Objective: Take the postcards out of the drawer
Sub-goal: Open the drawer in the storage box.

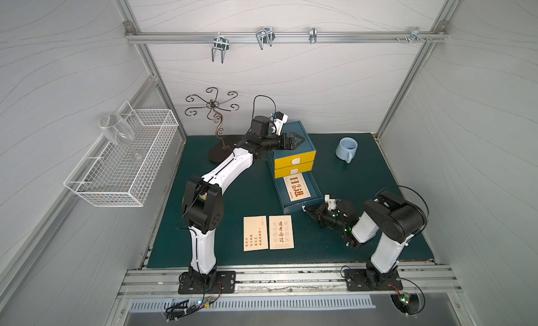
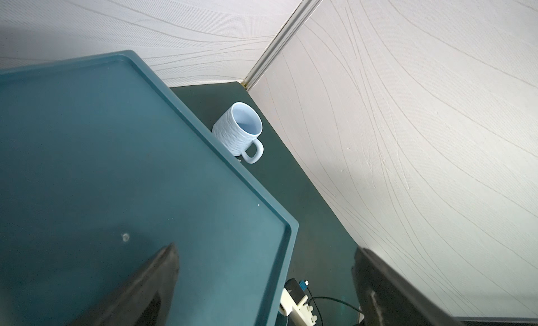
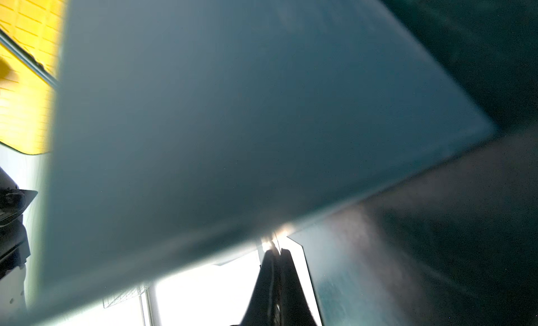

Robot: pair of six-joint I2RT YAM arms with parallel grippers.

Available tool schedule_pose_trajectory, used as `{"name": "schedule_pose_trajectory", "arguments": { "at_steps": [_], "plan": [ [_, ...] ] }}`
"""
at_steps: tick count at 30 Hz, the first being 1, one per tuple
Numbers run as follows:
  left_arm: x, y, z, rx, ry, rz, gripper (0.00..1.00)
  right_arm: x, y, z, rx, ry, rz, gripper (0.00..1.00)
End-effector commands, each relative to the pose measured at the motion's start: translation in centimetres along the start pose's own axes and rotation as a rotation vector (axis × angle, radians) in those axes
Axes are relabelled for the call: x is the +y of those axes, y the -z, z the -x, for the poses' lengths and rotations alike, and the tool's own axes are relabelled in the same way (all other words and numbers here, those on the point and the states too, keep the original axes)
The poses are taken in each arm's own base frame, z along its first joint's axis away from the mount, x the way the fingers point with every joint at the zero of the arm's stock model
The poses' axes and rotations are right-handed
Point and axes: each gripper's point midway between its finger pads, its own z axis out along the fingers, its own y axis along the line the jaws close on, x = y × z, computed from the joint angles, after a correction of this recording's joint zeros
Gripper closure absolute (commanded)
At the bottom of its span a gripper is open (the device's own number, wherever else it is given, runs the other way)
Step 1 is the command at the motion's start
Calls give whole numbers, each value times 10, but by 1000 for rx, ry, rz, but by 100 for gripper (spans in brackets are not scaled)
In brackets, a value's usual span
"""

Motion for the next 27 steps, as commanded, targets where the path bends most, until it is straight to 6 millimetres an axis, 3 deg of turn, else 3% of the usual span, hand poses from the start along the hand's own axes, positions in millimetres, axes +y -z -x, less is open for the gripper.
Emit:
{"name": "schedule_pose_trajectory", "arguments": {
  "at_steps": [1,12,27],
  "plan": [
    [63,-8,-82,228,240,165,1,-7,0,-5,11,-16,-30,95],
    [34,3,-43,139,208,121,1,3,3,-2,-13,-4,-5,68],
    [-25,39,13,-9,98,105,1,21,11,-4,-12,42,5,56]
  ]
}}
